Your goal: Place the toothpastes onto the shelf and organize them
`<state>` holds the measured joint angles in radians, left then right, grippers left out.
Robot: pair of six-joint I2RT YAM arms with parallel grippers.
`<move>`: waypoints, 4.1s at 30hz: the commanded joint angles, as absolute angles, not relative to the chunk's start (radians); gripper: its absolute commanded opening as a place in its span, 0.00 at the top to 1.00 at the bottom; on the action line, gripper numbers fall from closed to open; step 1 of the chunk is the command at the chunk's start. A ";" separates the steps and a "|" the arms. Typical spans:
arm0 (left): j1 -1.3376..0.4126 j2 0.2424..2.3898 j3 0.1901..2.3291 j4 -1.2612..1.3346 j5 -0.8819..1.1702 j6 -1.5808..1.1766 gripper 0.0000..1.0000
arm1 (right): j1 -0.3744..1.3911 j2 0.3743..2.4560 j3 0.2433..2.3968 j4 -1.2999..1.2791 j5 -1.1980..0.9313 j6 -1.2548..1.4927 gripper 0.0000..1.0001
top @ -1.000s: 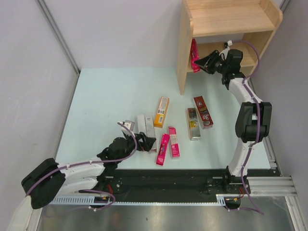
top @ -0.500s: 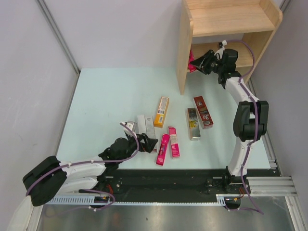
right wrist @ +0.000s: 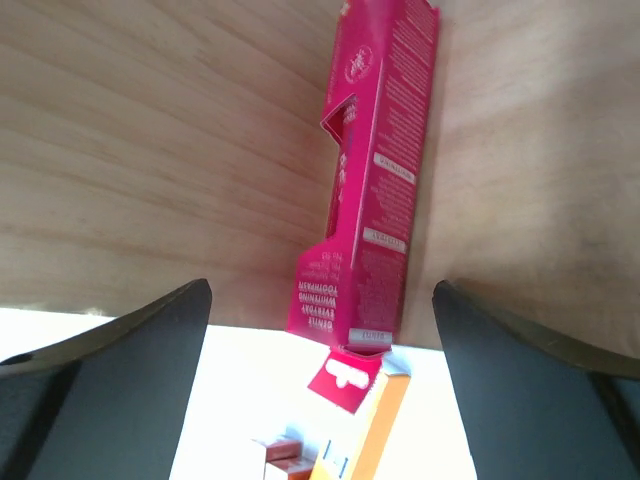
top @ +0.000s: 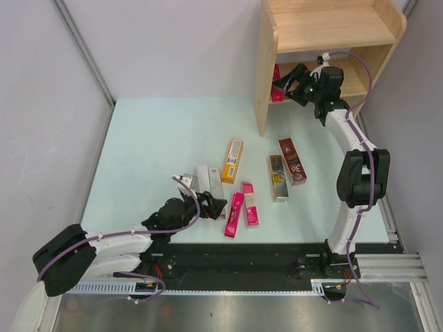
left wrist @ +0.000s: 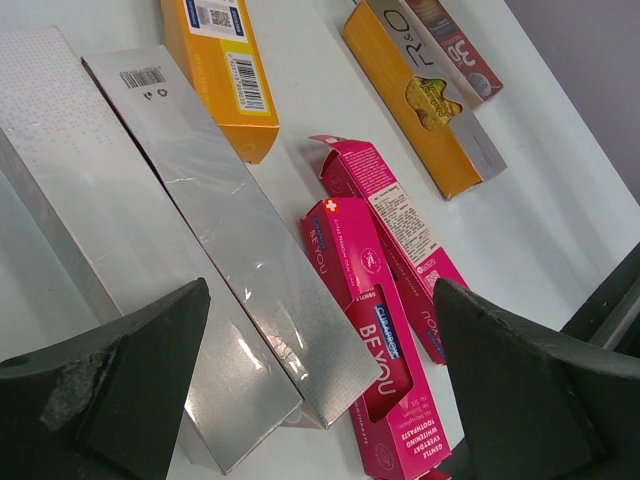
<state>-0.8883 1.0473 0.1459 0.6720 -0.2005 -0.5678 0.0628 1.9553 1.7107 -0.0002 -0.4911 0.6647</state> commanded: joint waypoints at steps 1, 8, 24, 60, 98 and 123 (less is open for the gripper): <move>-0.896 1.039 0.130 0.686 -0.216 -0.577 0.00 | 0.071 1.864 1.625 -0.081 -0.338 0.618 0.00; -0.896 1.028 0.120 0.703 -0.209 -0.580 0.00 | 0.075 1.778 1.553 -0.083 -0.299 0.598 0.00; -0.919 0.976 0.339 0.483 -0.104 -0.462 0.00 | 0.219 1.433 1.299 -0.213 -0.074 0.488 0.00; -0.957 0.874 0.419 0.299 -0.167 -0.517 0.00 | 1.083 1.293 0.789 -0.525 0.414 0.775 0.05; -0.956 0.788 0.480 0.117 -0.284 -0.460 0.01 | 1.025 1.304 0.695 -0.347 0.299 0.732 0.65; -0.614 0.848 0.516 0.481 0.635 -0.581 0.00 | 0.651 0.851 0.638 -0.013 -0.584 0.500 0.66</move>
<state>-0.6590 0.8448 0.5186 0.2642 0.3885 -0.5140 0.7177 0.9039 0.6640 -0.2085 -0.2626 0.5129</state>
